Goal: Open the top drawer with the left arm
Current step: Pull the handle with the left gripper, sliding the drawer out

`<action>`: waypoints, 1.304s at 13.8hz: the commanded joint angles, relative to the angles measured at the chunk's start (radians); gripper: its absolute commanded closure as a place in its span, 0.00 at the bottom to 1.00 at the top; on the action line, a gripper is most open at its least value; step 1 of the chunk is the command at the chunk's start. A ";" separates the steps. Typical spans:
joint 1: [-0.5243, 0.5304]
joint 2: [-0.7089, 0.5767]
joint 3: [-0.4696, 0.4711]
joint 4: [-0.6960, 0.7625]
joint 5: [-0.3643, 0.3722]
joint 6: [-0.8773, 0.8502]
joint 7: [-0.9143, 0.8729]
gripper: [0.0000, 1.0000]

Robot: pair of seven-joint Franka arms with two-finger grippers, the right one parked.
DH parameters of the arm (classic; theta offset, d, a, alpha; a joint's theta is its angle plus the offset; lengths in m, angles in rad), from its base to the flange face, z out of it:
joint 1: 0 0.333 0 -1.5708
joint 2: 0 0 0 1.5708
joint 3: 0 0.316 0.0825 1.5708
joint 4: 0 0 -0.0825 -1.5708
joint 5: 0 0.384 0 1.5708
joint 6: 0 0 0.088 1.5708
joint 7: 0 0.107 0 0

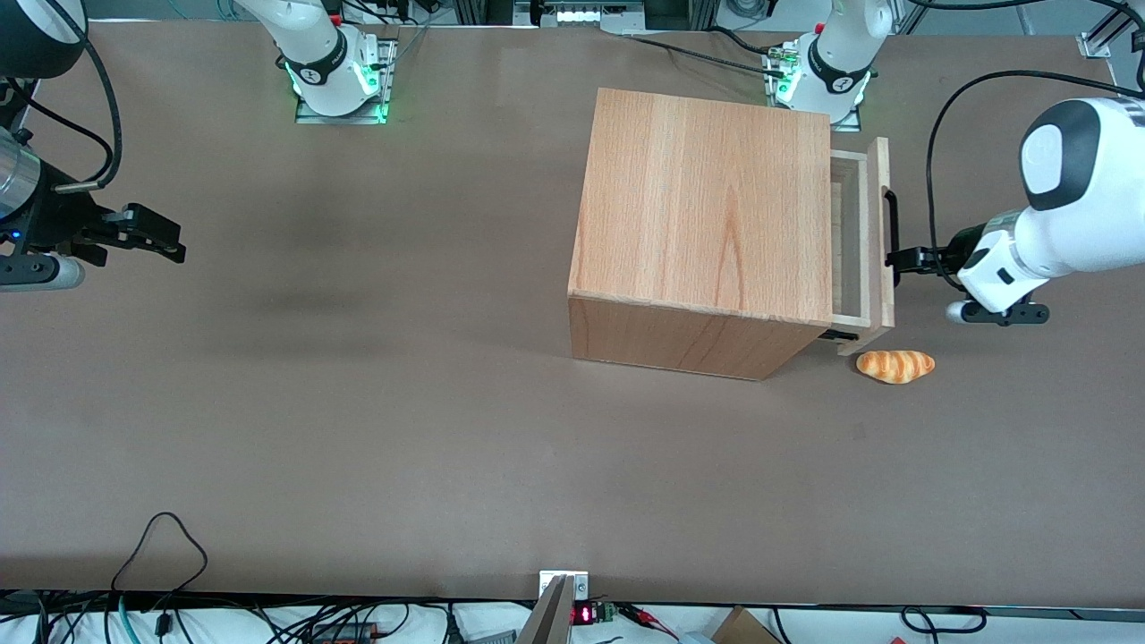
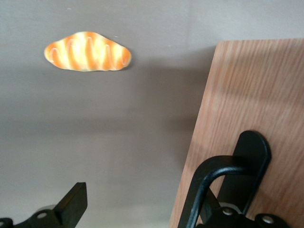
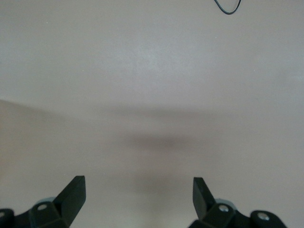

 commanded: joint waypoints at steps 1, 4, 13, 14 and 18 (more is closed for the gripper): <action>0.039 0.052 -0.002 0.003 0.060 0.069 0.002 0.00; 0.076 0.066 -0.002 0.006 0.060 0.095 0.014 0.00; 0.166 0.113 0.001 0.050 0.060 0.112 0.053 0.00; 0.177 0.118 0.001 0.053 0.060 0.112 0.054 0.00; 0.199 0.130 0.002 0.067 0.060 0.112 0.066 0.00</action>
